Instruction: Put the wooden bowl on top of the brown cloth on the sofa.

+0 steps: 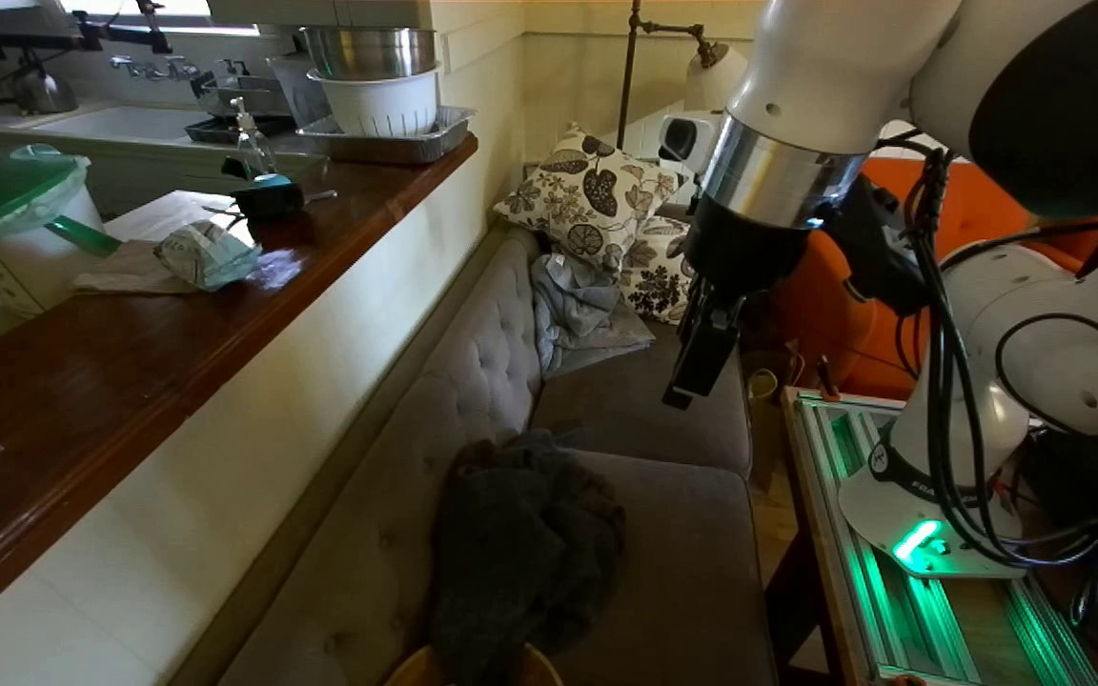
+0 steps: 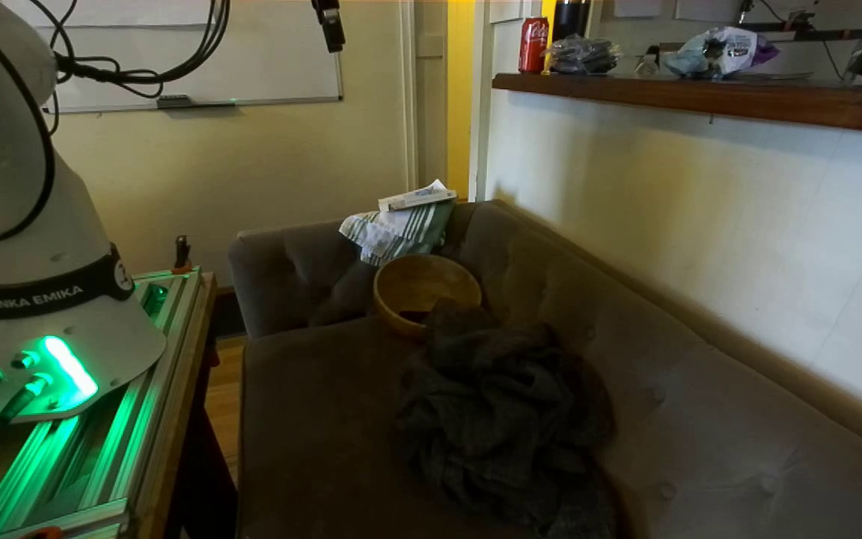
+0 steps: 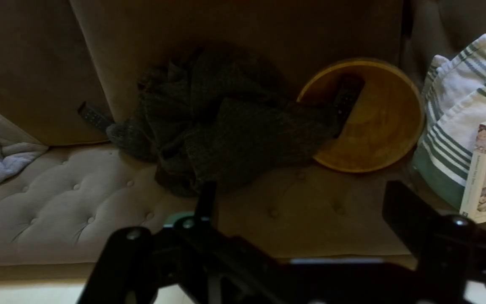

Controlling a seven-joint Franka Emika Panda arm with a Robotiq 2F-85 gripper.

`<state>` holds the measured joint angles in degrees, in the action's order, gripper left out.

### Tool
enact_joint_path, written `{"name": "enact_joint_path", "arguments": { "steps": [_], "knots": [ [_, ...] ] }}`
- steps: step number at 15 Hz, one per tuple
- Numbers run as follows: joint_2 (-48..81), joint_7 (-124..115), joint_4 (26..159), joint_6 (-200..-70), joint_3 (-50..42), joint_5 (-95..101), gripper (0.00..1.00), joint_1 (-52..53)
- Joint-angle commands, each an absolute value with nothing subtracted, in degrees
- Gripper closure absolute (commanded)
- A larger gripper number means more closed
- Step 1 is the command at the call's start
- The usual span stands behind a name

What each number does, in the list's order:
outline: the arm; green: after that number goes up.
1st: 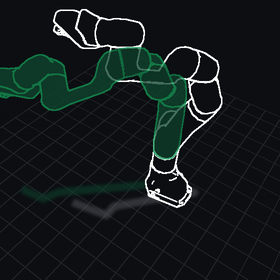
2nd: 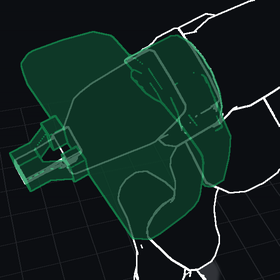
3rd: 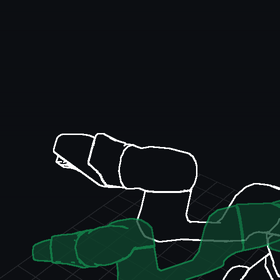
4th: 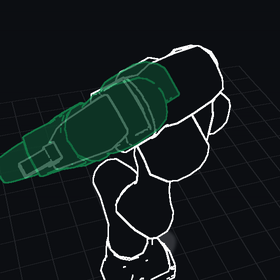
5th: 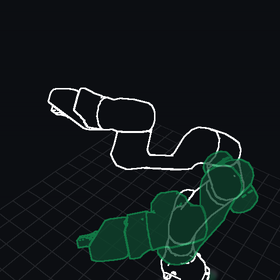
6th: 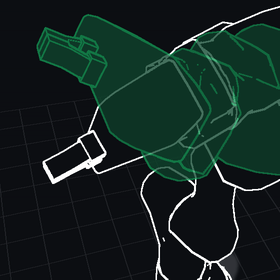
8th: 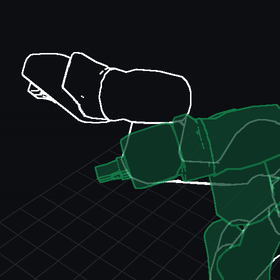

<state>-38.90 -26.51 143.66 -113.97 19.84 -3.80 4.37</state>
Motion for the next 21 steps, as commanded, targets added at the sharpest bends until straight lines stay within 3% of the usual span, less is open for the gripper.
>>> {"name": "enact_joint_path", "arguments": {
  "steps": [1,7,14,19,21],
  "knots": [
    [-38.7,-26.9,143.5,-113.8,19.3,-3.3,0.00,5.0],
    [-33.5,-34.6,142.7,-117.7,22.7,-3.4,0.00,2.9],
    [-14.2,-55.0,142.4,-129.6,23.9,-5.3,0.00,3.9],
    [1.4,-37.3,141.4,-148.1,15.9,-17.5,0.00,8.2],
    [6.6,-27.8,139.7,-150.1,15.2,-27.4,0.00,9.2]
  ]
}}
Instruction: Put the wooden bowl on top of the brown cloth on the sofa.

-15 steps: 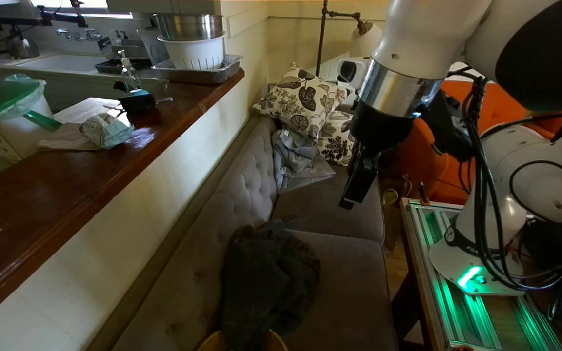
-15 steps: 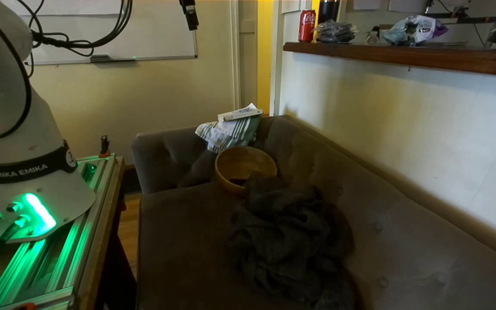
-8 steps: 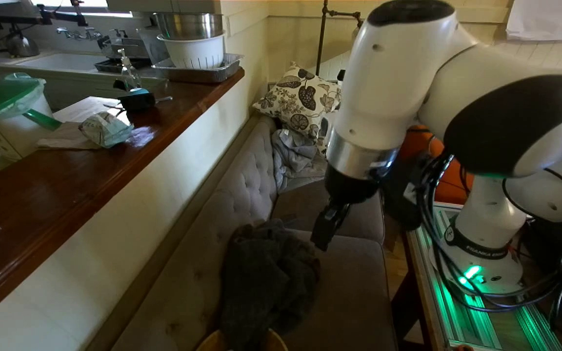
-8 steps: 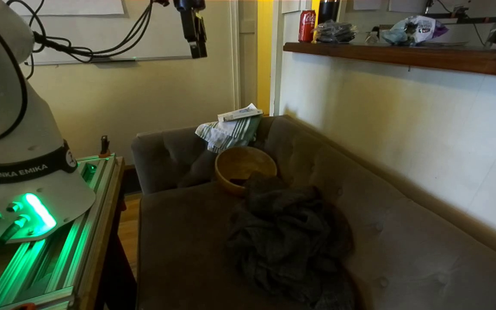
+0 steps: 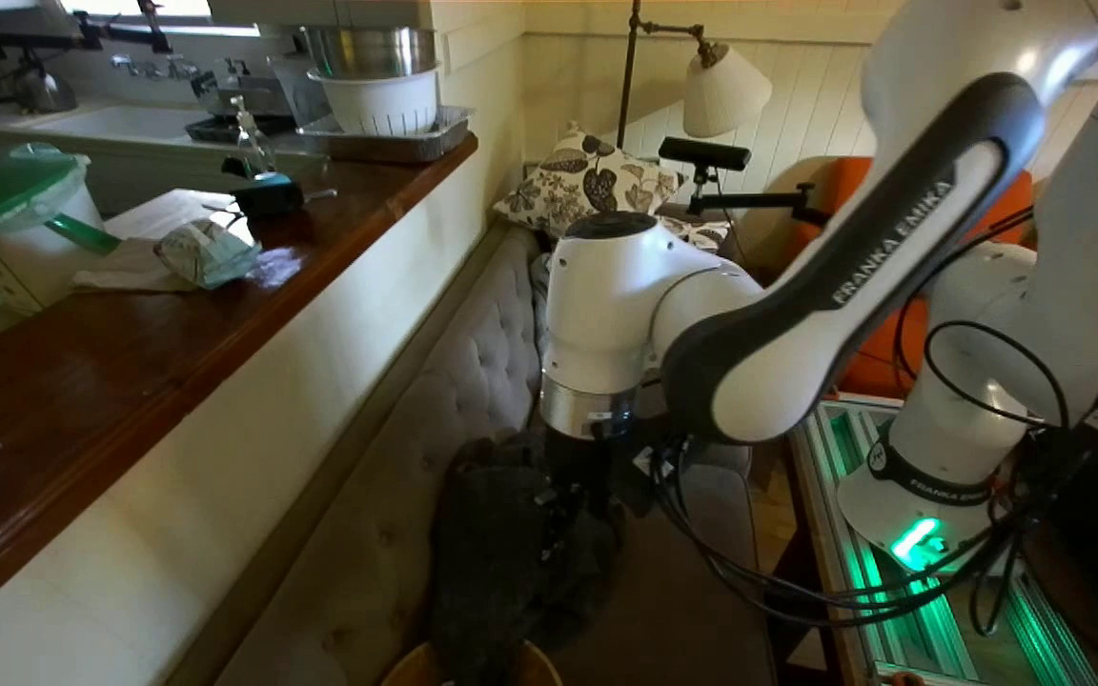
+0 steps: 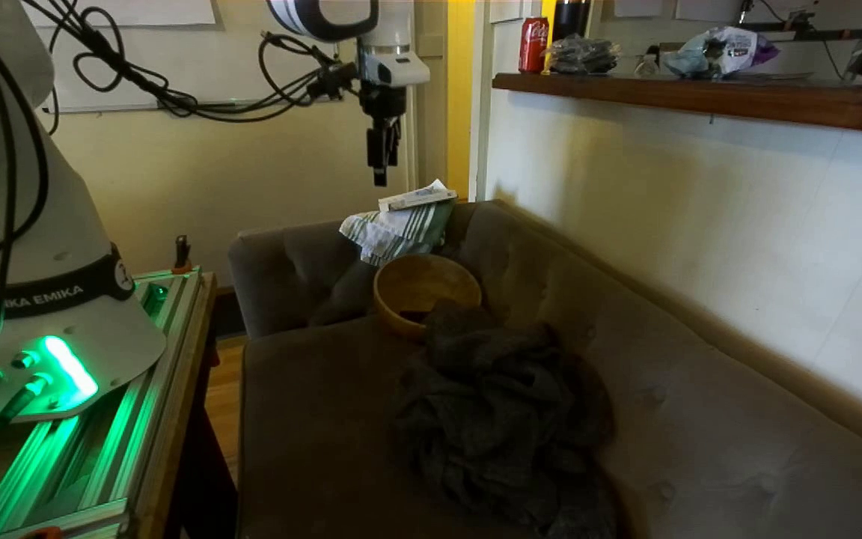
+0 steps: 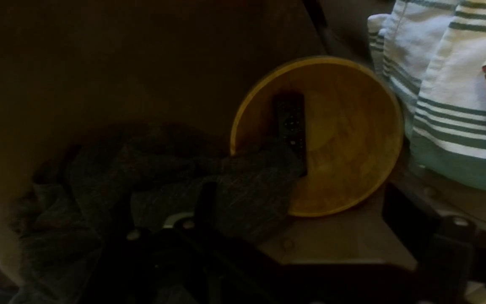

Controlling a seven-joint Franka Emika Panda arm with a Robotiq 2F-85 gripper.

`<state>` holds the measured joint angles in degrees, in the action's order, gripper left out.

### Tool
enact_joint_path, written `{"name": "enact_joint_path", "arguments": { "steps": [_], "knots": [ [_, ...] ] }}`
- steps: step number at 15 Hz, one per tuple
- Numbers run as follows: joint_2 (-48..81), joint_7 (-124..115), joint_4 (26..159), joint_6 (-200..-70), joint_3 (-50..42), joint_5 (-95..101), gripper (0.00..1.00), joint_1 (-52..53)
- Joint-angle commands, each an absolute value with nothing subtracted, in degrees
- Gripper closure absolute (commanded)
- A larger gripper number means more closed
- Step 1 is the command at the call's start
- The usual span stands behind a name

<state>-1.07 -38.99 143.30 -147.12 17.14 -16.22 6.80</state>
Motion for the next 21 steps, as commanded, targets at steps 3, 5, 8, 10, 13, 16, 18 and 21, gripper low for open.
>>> {"name": "enact_joint_path", "arguments": {
  "steps": [3,5,8,10,13,16,18,21],
  "knots": [
    [10.4,-18.9,138.5,-143.8,15.7,-36.9,0.00,7.9],
    [9.6,-20.3,139.8,-145.6,14.5,-34.3,0.00,9.0],
    [10.5,-19.9,138.9,-143.5,14.2,-34.3,0.00,9.0],
    [11.9,-21.5,138.6,-146.1,14.1,-36.7,0.00,9.0],
    [19.5,-21.9,136.9,-152.6,13.0,-43.2,0.00,8.0],
    [27.1,-19.1,134.2,-155.7,13.7,-53.3,0.00,6.2],
    [32.6,-19.5,132.2,-154.9,13.3,-56.4,0.00,6.6],
    [41.0,-14.0,126.8,-155.9,15.2,-64.9,0.00,5.6]
  ]
}}
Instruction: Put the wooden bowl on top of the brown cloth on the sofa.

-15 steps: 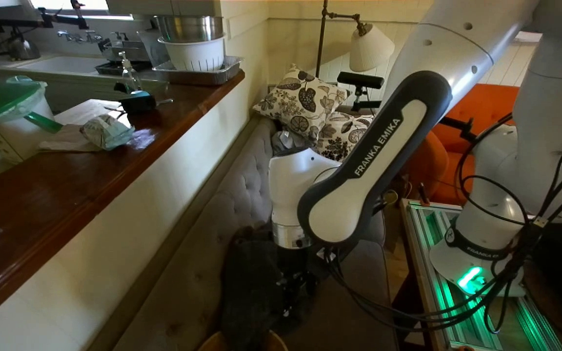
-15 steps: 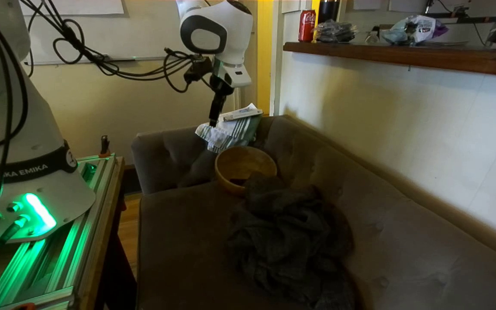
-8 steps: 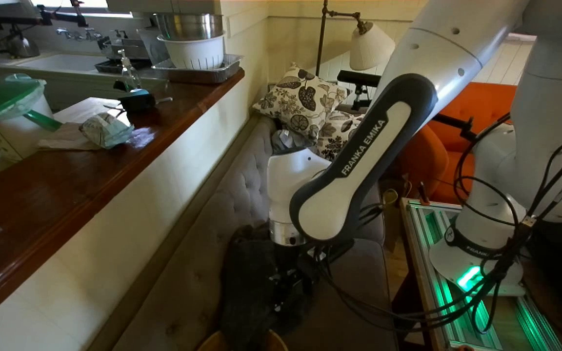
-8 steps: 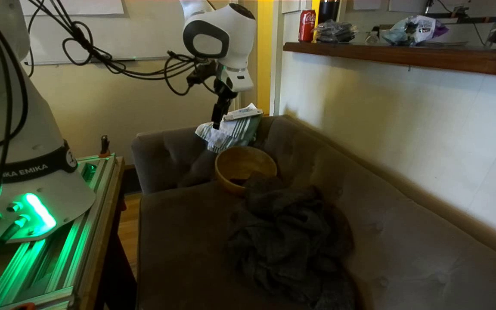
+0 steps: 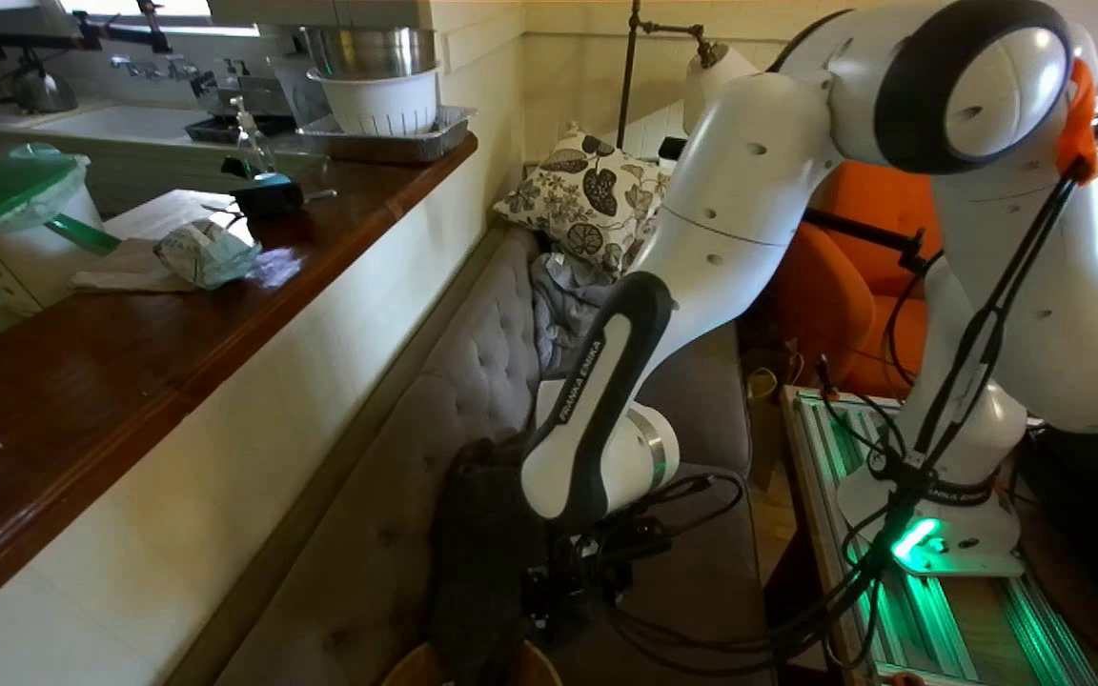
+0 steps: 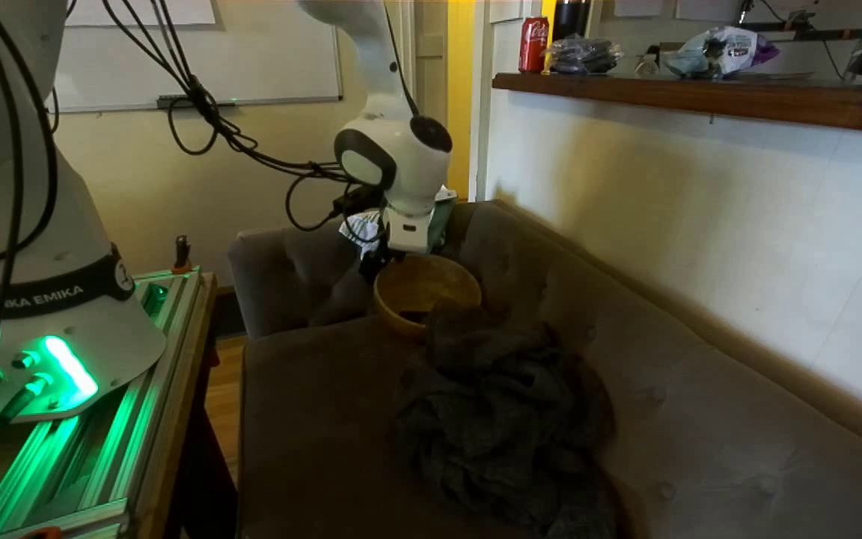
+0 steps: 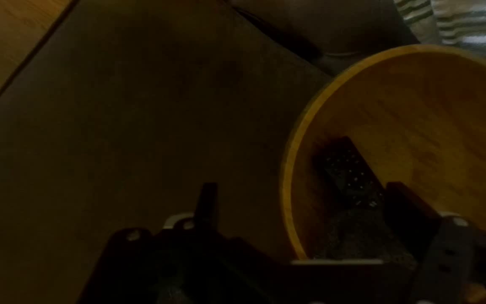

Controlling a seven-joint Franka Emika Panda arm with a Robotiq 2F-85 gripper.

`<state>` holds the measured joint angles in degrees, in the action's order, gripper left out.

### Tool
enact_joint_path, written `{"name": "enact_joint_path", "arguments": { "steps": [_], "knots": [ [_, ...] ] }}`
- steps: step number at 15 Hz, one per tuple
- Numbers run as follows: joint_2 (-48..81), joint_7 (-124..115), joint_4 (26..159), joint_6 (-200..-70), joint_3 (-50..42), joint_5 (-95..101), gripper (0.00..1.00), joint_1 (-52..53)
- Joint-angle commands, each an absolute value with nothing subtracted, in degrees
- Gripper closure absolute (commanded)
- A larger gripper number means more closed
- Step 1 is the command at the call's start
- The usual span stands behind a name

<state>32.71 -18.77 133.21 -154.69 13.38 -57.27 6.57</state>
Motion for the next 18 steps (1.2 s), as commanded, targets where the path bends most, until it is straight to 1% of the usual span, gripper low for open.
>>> {"name": "enact_joint_path", "arguments": {
  "steps": [1,2,3,4,8,10,11,18],
  "knots": [
    [43.7,-10.7,124.8,-157.0,16.1,-68.7,0.00,5.3],
    [46.3,-8.8,123.1,-157.6,18.0,-70.5,0.00,3.5],
    [47.6,-8.8,121.8,-154.5,15.3,-70.6,0.00,6.1],
    [42.7,-11.0,125.9,-154.6,13.7,-68.7,0.00,7.8],
    [47.4,-9.9,122.3,-154.3,13.7,-69.7,0.00,7.7],
    [49.5,-7.8,120.6,-157.2,14.0,-72.7,0.00,7.6],
    [50.6,-7.4,120.1,-158.3,15.5,-72.5,0.00,5.9],
    [58.3,-4.2,113.8,-160.3,16.6,-74.7,0.00,5.7]
  ]
}}
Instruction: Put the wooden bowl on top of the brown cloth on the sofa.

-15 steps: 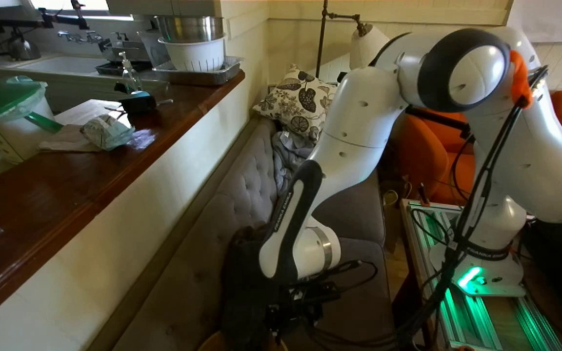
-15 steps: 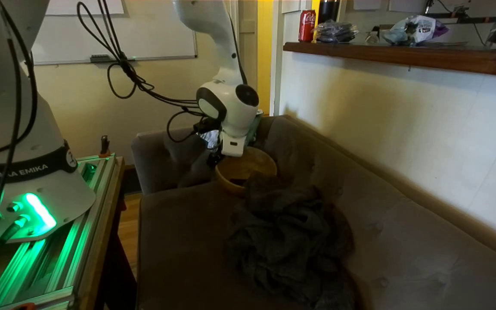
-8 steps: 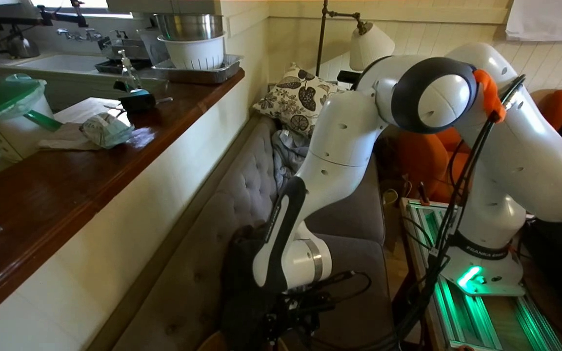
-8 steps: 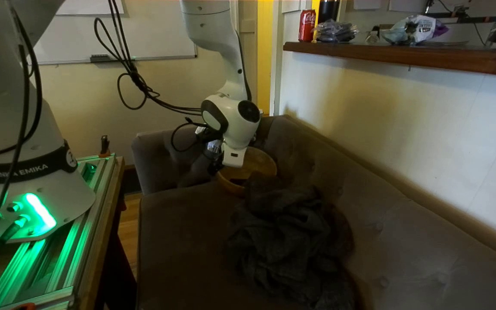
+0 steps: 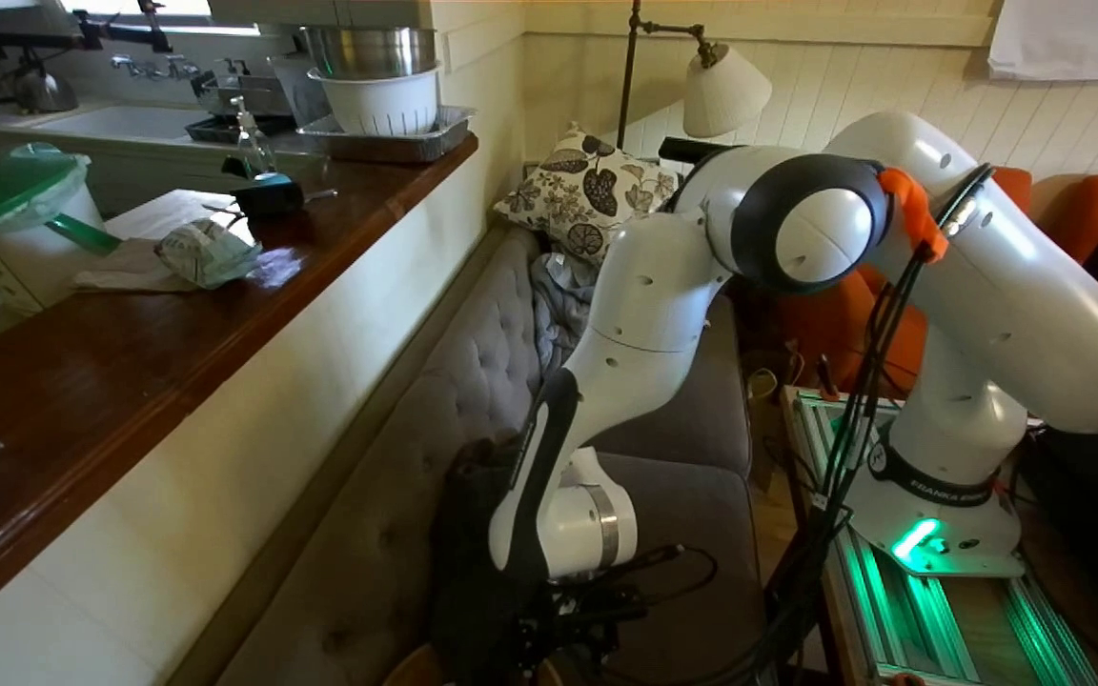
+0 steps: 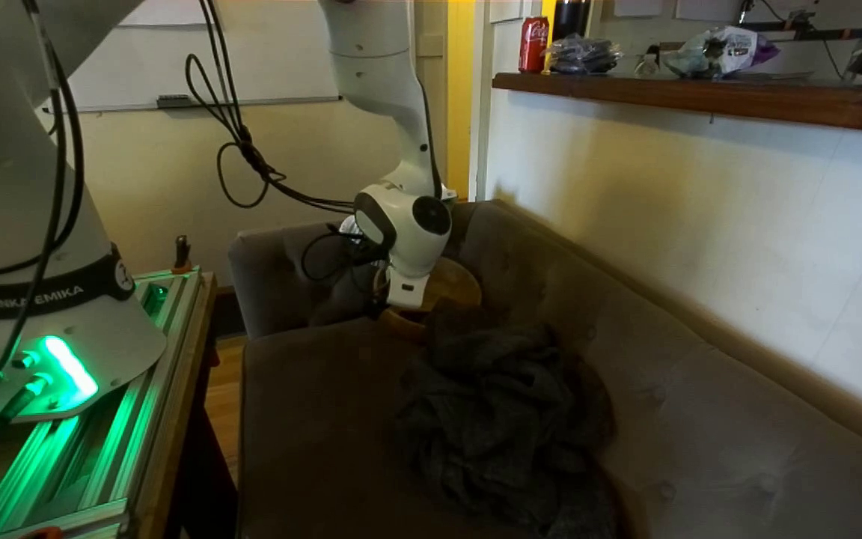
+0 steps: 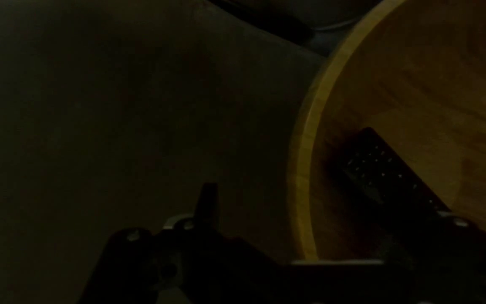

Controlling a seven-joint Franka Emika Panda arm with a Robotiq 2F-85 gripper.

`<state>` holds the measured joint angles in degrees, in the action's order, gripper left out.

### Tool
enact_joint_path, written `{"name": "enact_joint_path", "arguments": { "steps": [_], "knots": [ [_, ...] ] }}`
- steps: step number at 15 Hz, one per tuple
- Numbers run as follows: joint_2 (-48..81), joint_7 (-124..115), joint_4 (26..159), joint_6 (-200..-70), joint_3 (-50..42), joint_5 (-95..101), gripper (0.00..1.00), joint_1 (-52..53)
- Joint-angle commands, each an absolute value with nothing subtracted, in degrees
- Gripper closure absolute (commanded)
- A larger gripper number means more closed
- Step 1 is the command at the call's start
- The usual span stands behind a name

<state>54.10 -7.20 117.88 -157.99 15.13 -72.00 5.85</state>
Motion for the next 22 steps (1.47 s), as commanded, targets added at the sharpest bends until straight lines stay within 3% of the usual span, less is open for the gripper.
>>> {"name": "enact_joint_path", "arguments": {
  "steps": [1,5,6,9,17,19,22],
  "knots": [
    [59.4,-4.9,112.8,-160.6,16.6,-74.1,0.00,6.4],
    [62.8,-6.2,109.4,-162.7,16.9,-73.2,0.02,8.1],
    [63.6,-6.3,108.4,-163.4,16.9,-73.3,0.08,8.5],
    [65.5,-6.3,106.1,-165.3,17.4,-73.5,0.40,9.3],
    [66.5,-5.2,105.2,-169.4,19.0,-74.3,0.96,8.6],
    [66.0,-4.6,105.8,-171.0,19.6,-75.0,1.00,8.0],
    [64.8,-0.9,107.4,-174.5,21.9,-77.7,0.96,5.7]
  ]
}}
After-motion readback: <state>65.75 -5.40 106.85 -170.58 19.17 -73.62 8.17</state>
